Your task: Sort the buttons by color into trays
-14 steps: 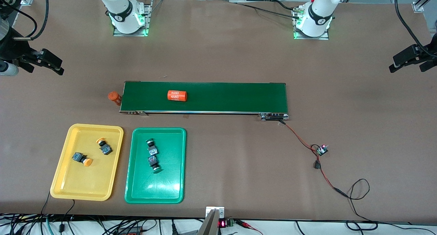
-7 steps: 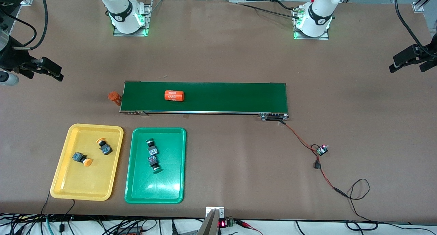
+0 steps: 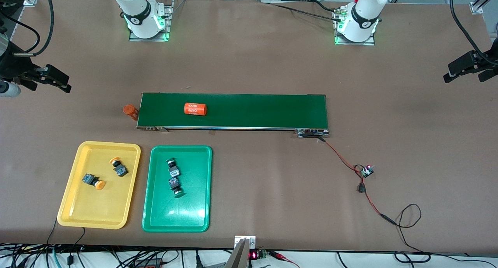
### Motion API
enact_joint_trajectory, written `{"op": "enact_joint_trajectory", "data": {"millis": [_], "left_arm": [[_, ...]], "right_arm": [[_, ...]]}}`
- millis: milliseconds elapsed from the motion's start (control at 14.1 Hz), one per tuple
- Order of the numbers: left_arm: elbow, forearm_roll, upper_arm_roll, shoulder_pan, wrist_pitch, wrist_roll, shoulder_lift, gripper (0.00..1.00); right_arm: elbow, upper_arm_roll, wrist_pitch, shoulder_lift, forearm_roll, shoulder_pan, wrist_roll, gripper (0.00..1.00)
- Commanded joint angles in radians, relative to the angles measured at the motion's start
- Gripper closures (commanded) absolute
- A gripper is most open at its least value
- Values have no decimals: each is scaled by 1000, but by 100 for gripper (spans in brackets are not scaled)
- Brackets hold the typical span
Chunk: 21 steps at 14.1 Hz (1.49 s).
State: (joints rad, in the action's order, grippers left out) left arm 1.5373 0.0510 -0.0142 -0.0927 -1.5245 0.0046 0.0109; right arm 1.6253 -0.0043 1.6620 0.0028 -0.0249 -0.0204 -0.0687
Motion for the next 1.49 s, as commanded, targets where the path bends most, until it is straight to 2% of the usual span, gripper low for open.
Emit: {"op": "enact_joint_trajectory", "data": {"millis": [0, 212, 495, 778, 1415], "left_arm": [[-2, -16, -3, -2, -14, 0, 1, 0], [47, -16, -4, -2, -126, 0, 1, 0], [70, -16, -6, -1, -102, 0, 21, 0], [86, -19, -33, -1, -92, 12, 35, 0], [81, -17, -35, -1, -57, 12, 37, 0]], "right_arm": [[-39, -13, -21, 6, 20, -13, 18, 0], [-70, -5, -21, 29, 16, -13, 29, 0], [-76, -13, -24, 29, 19, 0, 95, 0], [-74, -13, -25, 32, 19, 5, 89, 0], [-33, -11, -27, 23, 16, 0, 92, 0]]}}
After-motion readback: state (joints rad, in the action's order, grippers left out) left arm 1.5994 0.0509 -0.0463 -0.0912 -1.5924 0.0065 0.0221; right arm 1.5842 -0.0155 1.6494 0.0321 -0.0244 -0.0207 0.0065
